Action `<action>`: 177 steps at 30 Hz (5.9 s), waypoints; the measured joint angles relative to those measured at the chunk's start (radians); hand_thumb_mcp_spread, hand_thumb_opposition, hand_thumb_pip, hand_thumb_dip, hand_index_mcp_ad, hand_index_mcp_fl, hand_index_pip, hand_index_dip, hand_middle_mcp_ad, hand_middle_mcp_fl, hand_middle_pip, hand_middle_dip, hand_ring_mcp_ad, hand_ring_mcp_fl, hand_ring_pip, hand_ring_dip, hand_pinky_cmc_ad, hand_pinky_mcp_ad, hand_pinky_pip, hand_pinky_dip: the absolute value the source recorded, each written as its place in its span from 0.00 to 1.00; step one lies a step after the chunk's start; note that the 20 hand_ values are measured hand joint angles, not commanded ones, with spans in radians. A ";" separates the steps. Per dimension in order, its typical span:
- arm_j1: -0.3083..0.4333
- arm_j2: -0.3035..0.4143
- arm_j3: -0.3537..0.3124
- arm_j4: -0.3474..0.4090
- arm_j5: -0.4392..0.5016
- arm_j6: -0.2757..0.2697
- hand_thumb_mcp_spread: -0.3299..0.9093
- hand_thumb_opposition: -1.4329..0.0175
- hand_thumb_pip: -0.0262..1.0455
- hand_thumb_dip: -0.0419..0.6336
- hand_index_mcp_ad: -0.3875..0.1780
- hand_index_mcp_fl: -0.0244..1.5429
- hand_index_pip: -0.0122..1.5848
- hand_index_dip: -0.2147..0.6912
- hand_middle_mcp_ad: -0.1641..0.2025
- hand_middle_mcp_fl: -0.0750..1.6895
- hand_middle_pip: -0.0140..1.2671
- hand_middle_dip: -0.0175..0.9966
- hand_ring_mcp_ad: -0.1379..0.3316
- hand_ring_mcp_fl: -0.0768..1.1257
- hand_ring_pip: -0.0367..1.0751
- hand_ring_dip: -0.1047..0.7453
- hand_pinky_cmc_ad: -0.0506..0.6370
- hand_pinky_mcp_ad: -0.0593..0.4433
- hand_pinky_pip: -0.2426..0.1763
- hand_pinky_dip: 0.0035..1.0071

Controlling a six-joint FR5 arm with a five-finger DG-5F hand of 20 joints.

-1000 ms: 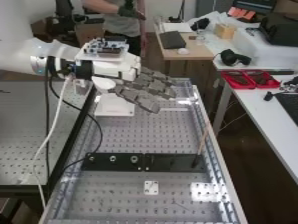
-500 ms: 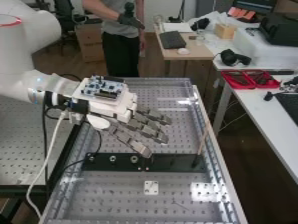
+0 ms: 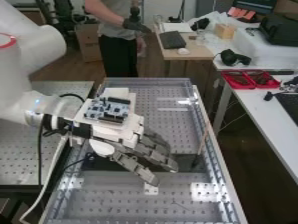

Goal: Grab the paper clip and place it in the clear container

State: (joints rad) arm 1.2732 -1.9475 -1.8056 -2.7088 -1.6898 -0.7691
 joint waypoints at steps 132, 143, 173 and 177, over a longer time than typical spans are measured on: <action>-0.175 -0.321 0.313 -0.012 -0.422 -0.176 0.76 0.37 0.44 0.43 0.40 0.46 0.79 0.34 0.63 0.24 0.11 0.32 0.45 0.17 0.15 0.22 0.55 0.67 0.82 0.19; -0.174 -0.257 0.279 0.045 -0.423 -0.109 0.76 0.35 0.41 0.43 0.40 0.53 0.76 0.34 0.64 0.26 0.11 0.32 0.44 0.18 0.15 0.23 0.55 0.67 0.82 0.19; 0.271 0.070 -0.021 0.249 -0.161 0.177 0.76 0.33 0.41 0.43 0.41 0.57 0.70 0.36 0.65 0.27 0.11 0.32 0.44 0.19 0.15 0.23 0.55 0.67 0.82 0.19; 0.351 0.062 -0.017 0.255 -0.099 0.205 0.76 0.33 0.41 0.43 0.40 0.57 0.70 0.36 0.65 0.27 0.11 0.32 0.44 0.19 0.15 0.23 0.55 0.67 0.82 0.19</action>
State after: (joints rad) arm 1.6246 -1.8850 -1.8229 -2.4542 -1.7891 -0.5642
